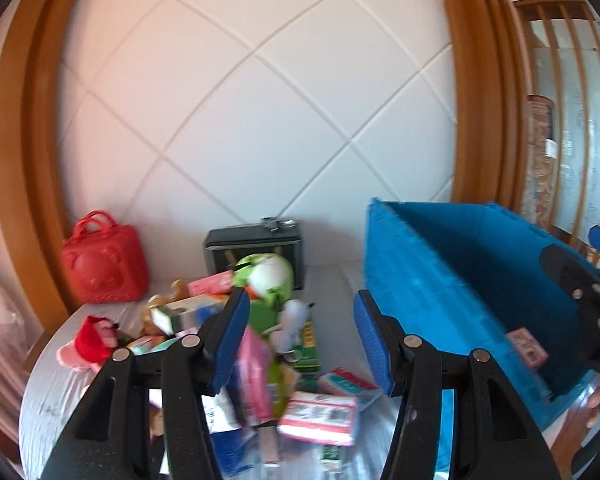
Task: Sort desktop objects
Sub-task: 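Return both tools from the crate to the pile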
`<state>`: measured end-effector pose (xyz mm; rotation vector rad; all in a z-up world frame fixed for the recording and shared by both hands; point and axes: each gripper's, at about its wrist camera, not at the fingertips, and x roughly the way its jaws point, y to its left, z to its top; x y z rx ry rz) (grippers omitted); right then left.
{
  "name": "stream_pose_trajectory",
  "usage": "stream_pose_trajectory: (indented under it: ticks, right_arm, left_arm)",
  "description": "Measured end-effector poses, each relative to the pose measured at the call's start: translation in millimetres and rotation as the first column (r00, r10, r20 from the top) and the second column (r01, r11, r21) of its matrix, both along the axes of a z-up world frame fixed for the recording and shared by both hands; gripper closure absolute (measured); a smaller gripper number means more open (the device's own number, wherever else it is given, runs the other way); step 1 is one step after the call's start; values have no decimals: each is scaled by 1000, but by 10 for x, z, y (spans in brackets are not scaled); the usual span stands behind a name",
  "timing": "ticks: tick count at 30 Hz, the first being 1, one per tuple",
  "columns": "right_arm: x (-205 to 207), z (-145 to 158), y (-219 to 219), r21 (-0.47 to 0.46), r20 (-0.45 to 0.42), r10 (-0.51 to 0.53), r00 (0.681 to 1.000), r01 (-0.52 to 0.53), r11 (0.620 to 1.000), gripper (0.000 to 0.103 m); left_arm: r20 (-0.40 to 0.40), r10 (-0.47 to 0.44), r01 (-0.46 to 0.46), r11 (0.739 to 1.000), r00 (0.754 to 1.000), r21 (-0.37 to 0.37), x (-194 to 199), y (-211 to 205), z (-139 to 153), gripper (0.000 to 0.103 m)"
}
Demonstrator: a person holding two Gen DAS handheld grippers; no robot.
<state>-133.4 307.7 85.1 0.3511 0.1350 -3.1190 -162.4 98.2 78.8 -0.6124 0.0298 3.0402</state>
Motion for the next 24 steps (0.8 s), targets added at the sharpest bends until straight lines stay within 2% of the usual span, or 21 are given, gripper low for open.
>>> stream_pose_trajectory:
  ticks: [4, 7, 11, 13, 15, 18, 21, 24]
  right_arm:
    - [-67, -41, -384, -19, 17, 112, 994, -112, 994, 0]
    - [-107, -110, -650, -23, 27, 155, 988, -154, 988, 0]
    - [-176, -284, -967, -36, 64, 219, 974, -217, 976, 0]
    - [-237, -461, -1155, -28, 114, 245, 963, -243, 970, 0]
    - [-310, -660, -1282, -30, 165, 255, 953, -254, 967, 0]
    - [-472, -1052, -1407, -45, 286, 254, 924, -252, 967, 0]
    - [-645, -1478, -1486, -84, 418, 255, 872, -243, 966, 0]
    - [-805, -1903, -1566, -75, 541, 217, 813, -210, 975, 0]
  left_arm:
    - [35, 109, -108, 994, 993, -11, -22, -534, -154, 50]
    - [77, 169, -168, 986, 983, -20, -46, -888, -307, 50]
    - [173, 240, -237, 971, 955, -35, -107, -1312, -669, 50]
    - [232, 255, -251, 967, 939, -45, -142, -1456, -874, 50]
    - [299, 267, -263, 963, 916, -56, -192, -1579, -1131, 50]
    - [412, 245, -252, 967, 878, -38, -281, -1765, -1534, 50]
    - [511, 220, -238, 971, 831, -31, -338, -1854, -1919, 50]
    - [584, 204, -227, 973, 785, -34, -420, -1892, -2300, 50]
